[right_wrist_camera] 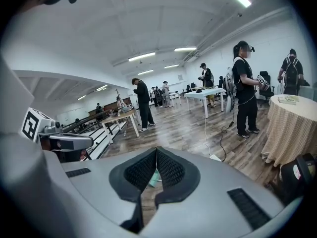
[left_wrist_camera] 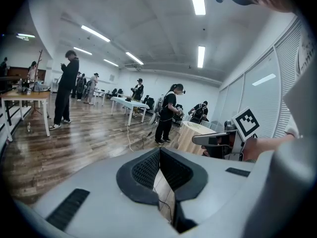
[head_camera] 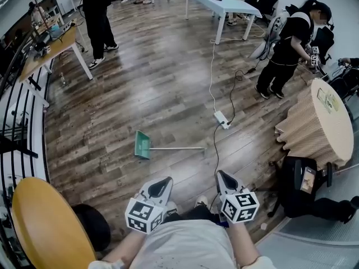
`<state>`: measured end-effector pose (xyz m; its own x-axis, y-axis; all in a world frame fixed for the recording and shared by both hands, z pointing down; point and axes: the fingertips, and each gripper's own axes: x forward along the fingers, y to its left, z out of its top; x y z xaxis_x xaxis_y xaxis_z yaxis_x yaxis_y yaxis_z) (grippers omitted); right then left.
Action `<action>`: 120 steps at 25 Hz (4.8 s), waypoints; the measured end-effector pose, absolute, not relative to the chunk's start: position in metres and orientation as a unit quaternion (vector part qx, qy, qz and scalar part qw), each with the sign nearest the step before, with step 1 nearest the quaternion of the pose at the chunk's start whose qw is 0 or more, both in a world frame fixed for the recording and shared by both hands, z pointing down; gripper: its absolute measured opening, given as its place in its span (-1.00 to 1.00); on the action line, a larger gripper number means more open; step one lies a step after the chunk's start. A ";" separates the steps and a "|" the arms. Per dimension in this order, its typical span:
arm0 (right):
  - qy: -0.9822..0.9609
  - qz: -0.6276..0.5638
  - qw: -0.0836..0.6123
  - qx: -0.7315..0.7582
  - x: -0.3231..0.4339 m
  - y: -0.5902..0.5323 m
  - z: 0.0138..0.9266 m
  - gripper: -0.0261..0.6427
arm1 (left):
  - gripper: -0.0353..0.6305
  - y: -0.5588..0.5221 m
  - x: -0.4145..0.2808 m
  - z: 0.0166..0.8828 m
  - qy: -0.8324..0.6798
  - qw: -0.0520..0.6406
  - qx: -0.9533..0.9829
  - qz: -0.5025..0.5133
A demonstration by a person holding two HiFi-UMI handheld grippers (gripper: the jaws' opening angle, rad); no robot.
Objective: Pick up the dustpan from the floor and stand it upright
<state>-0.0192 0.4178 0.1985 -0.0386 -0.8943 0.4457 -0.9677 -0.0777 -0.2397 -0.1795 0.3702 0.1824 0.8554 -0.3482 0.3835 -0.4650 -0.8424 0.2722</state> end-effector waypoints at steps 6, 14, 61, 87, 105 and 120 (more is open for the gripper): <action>-0.662 0.248 0.077 0.703 -0.019 0.416 0.200 -0.84 | -0.82 0.361 -0.188 0.190 -0.208 0.186 0.946 0.164; -0.650 0.266 0.071 0.709 0.009 0.395 0.220 -0.84 | -0.82 0.330 -0.160 0.197 -0.198 0.183 0.949 0.165; -0.664 0.291 0.065 0.686 0.232 0.187 0.241 -0.84 | -0.82 0.121 0.041 0.198 -0.218 0.184 0.941 0.181; -0.668 0.339 0.125 0.651 0.237 0.131 0.342 -0.84 | -0.82 0.044 0.069 0.294 -0.204 0.216 0.928 0.227; -0.673 0.396 0.163 0.603 0.238 0.110 0.581 -0.84 | -0.82 0.008 0.086 0.505 -0.191 0.249 0.909 0.274; -0.643 0.458 0.194 0.582 0.250 0.133 0.815 -0.84 | -0.82 0.023 0.108 0.694 -0.168 0.271 0.898 0.304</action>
